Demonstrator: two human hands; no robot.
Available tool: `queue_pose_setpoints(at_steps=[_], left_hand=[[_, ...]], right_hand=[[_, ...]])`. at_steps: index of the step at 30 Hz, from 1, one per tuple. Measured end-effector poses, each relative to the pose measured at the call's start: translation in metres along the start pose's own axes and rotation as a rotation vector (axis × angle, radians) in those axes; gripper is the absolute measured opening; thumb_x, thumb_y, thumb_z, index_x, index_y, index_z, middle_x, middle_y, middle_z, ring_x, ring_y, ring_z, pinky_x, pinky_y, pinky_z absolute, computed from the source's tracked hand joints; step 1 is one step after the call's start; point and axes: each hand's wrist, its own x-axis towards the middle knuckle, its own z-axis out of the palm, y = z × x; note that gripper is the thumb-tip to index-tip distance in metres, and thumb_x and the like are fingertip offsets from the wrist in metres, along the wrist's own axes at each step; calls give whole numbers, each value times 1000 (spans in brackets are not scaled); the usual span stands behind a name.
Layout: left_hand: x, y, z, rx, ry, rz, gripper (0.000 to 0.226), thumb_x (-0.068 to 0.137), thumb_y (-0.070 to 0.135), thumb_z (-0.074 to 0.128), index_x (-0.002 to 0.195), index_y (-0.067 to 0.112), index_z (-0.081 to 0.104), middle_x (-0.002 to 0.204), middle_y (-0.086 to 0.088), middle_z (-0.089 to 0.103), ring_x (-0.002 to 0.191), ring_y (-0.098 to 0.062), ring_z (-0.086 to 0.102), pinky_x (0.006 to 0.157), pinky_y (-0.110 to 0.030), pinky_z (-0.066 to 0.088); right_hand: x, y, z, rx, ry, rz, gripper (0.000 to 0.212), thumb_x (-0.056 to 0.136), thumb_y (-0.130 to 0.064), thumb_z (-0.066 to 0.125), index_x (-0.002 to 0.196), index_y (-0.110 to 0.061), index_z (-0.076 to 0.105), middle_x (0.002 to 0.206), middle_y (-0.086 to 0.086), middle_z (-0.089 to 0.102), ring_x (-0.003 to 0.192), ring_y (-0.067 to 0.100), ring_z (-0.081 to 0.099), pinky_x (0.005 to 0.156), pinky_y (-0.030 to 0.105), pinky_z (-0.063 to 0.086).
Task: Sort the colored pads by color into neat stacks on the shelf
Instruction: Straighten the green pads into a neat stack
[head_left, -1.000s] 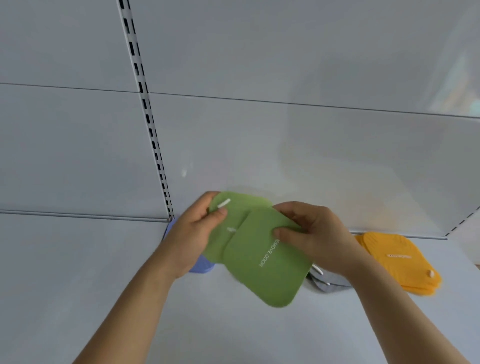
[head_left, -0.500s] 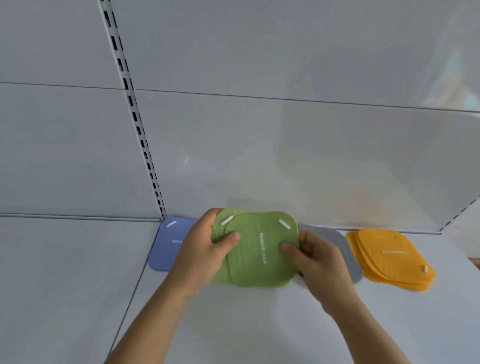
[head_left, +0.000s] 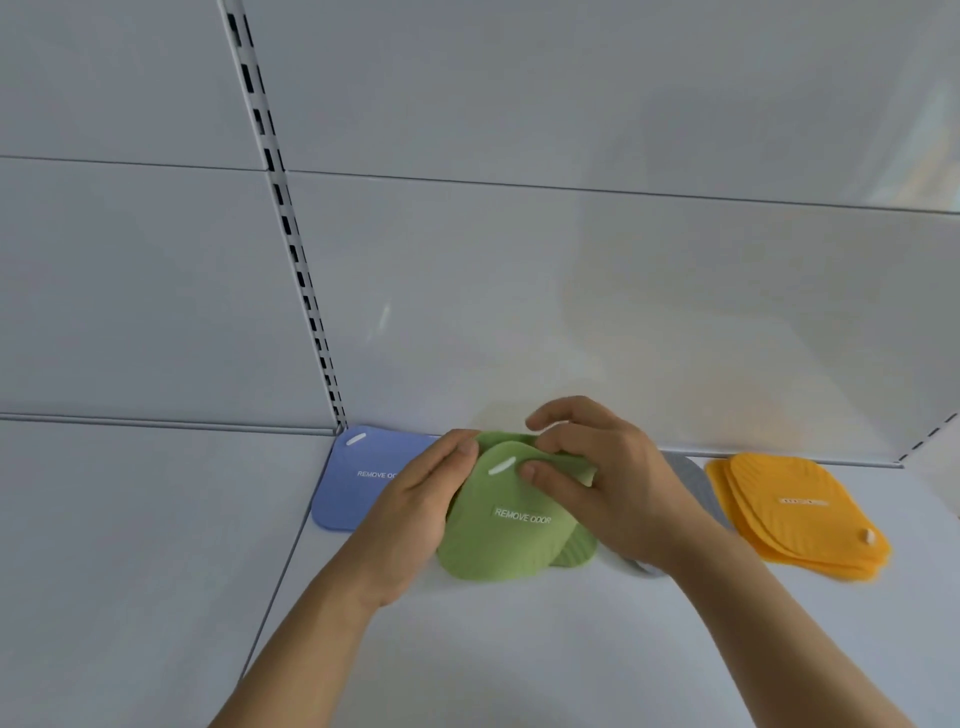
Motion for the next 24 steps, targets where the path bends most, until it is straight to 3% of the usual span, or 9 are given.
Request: queue_pose_setpoints(at_steps=[2,7,11,14,18,19,21,24], left_hand=[[-3,-4,-3,38,-23,-1,55,94,71,55,132,34,69,136,6,71,132,-15,62,120,-47,40],[-5,-9,1,203,3,105,25,104,48,56,126,41,68,125,12,74,123,-10,66,113,-47,48],[-7,-12,1,257,40,136,29,102,47,53,126,40,67,121,16,74,120,-5,66,107,-36,50],[-9,-15,0,315,54,169,28,101,43,56,127,37,65,115,17,75,112,-5,69,98,-30,53],[-13,-21,-9,365,195,232,21,103,38,53,120,33,67,96,19,74,92,-3,69,83,-18,51],[-15,-21,-14,367,223,235,22,104,38,53,118,30,67,89,19,72,84,-3,67,79,-19,50],[-16,-23,-29,379,271,217,17,106,35,55,115,29,68,78,18,66,73,-3,59,73,-21,47],[-19,-24,-51,353,338,190,17,103,46,60,112,35,69,85,10,72,80,-10,66,80,-30,52]], right_hand=[[-1,0,4,-2,5,-32,15,89,-38,73,95,-24,73,106,-14,61,90,11,65,76,28,53],[1,-10,10,-36,50,-105,11,88,-34,71,96,-26,70,98,-14,59,78,13,63,66,37,54],[0,-14,16,-135,79,-129,10,91,-34,69,98,-28,67,96,-13,58,72,16,61,58,41,53],[-2,-18,21,-123,95,-77,17,92,-40,65,106,-31,62,94,-16,57,72,13,60,59,41,54],[-1,7,22,-117,168,25,24,97,-37,64,118,-27,65,100,-13,65,88,10,65,73,34,56],[-1,19,21,-197,147,80,24,97,-35,64,119,-25,67,104,-10,68,96,14,66,79,35,56],[2,40,22,-384,-43,199,34,96,-39,64,127,-25,66,120,-7,68,117,21,60,93,35,51],[6,52,35,-489,-332,239,55,92,-55,61,139,-26,59,139,-8,59,132,21,46,107,36,44]])
